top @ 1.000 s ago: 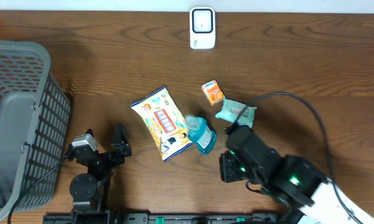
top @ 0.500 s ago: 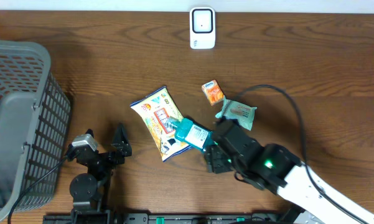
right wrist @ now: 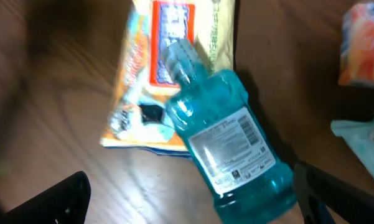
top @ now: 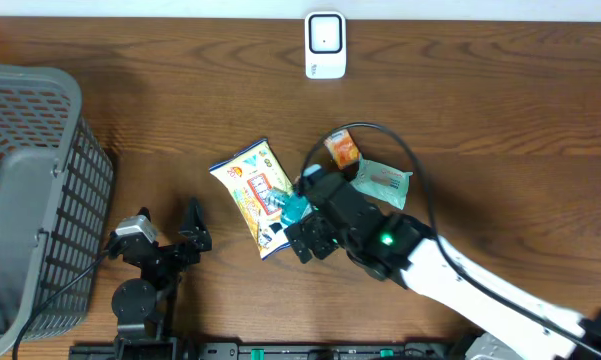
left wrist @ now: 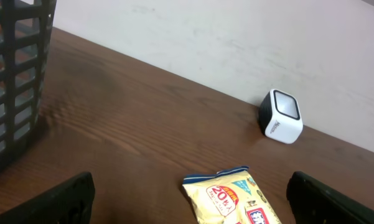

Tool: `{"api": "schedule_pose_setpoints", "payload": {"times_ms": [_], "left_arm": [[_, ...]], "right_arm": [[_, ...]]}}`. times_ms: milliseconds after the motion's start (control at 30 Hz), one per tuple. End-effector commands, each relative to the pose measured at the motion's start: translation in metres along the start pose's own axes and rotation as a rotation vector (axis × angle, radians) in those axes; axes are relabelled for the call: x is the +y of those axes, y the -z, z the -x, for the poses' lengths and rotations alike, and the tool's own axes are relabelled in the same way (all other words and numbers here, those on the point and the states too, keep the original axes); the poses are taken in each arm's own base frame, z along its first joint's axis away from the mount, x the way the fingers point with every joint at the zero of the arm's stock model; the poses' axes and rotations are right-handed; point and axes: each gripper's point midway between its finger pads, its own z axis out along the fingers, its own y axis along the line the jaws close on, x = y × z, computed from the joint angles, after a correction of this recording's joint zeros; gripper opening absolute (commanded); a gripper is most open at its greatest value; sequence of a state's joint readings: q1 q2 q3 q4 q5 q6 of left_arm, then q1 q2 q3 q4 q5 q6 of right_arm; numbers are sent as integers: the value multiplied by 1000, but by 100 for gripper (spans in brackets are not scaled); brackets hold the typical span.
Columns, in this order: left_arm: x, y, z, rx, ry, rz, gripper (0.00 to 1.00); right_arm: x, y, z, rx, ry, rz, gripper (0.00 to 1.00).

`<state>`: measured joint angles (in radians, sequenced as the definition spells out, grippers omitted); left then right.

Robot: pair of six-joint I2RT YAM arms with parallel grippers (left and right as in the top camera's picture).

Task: Scan the item barcode

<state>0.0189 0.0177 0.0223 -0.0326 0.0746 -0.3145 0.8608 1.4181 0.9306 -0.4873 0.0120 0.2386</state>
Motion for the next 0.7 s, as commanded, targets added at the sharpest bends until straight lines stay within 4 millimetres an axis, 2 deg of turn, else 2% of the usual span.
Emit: {"api": "schedule_pose_setpoints", "payload": {"times_ms": [0,133,267,400,467,667], "left_arm": [[5,-1,-14,40,-1,12,97],[5,-1,-14,40,-1,12,97],[5,-1,-14,40,-1,12,97],[5,-1,-14,40,-1,12,97],[5,-1,-14,40,-1,12,97],[5,-1,-14,40,-1,12,97]], "right_arm": [[-19,-18,-17,94,97,-118,99],[-39,-22,-35,194,152,-245,87],[-40,-18,-33,176,218,-336,88],[-26,-18,-31,147,310,-370,91],[-25,-21,-31,146,370,-409,93],[-52,-43,-48,236,478,-619,93]]}}
